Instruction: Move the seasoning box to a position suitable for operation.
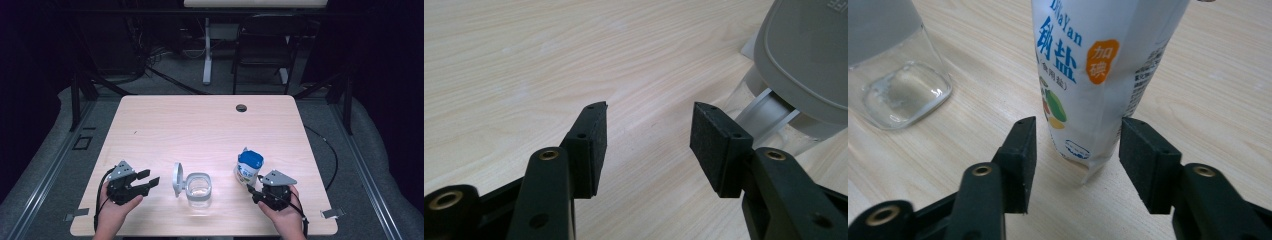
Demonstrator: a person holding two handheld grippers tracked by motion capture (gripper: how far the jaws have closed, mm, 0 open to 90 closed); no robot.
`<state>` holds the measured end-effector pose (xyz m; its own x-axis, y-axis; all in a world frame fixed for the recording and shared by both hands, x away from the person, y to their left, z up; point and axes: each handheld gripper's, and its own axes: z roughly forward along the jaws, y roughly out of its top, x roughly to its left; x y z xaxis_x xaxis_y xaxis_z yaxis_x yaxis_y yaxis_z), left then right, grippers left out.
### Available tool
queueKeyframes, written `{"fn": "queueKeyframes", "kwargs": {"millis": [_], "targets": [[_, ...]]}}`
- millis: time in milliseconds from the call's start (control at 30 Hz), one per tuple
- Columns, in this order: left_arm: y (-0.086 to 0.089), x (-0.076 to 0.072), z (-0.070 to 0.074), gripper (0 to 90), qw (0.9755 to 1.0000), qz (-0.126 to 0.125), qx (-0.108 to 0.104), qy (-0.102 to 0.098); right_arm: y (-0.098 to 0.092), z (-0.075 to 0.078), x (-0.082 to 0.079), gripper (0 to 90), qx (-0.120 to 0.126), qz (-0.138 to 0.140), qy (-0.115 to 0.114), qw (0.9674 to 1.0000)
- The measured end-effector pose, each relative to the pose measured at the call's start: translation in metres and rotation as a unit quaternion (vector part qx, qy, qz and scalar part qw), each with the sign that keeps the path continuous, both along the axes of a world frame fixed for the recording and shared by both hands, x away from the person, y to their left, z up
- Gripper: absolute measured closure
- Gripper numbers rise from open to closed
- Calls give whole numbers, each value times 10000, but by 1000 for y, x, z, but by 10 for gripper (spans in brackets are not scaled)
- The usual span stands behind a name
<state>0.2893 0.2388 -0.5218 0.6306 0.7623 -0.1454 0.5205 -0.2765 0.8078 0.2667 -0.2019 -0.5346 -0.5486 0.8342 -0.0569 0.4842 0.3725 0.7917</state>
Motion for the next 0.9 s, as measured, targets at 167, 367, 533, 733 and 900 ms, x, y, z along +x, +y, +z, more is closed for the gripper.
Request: {"fn": "queueKeyframes", "kwargs": {"millis": [167,367,533,733,900], "targets": [[2,0,-2,494,10000,-1,-13,28,-6,-2,3,502,303,-39,7,9995],[4,1,-4,494,10000,27,-10,70,-1,-8,9,447,218,-67,-48,9997],[4,2,-3,494,10000,41,-38,40,-2,-12,12,427,216,-19,-180,9996],[2,2,-5,493,10000,18,-15,69,1,-18,17,374,230,-29,-117,9997],[4,2,-5,494,10000,26,-16,76,9,-23,22,319,56,-87,-150,9998]]}}
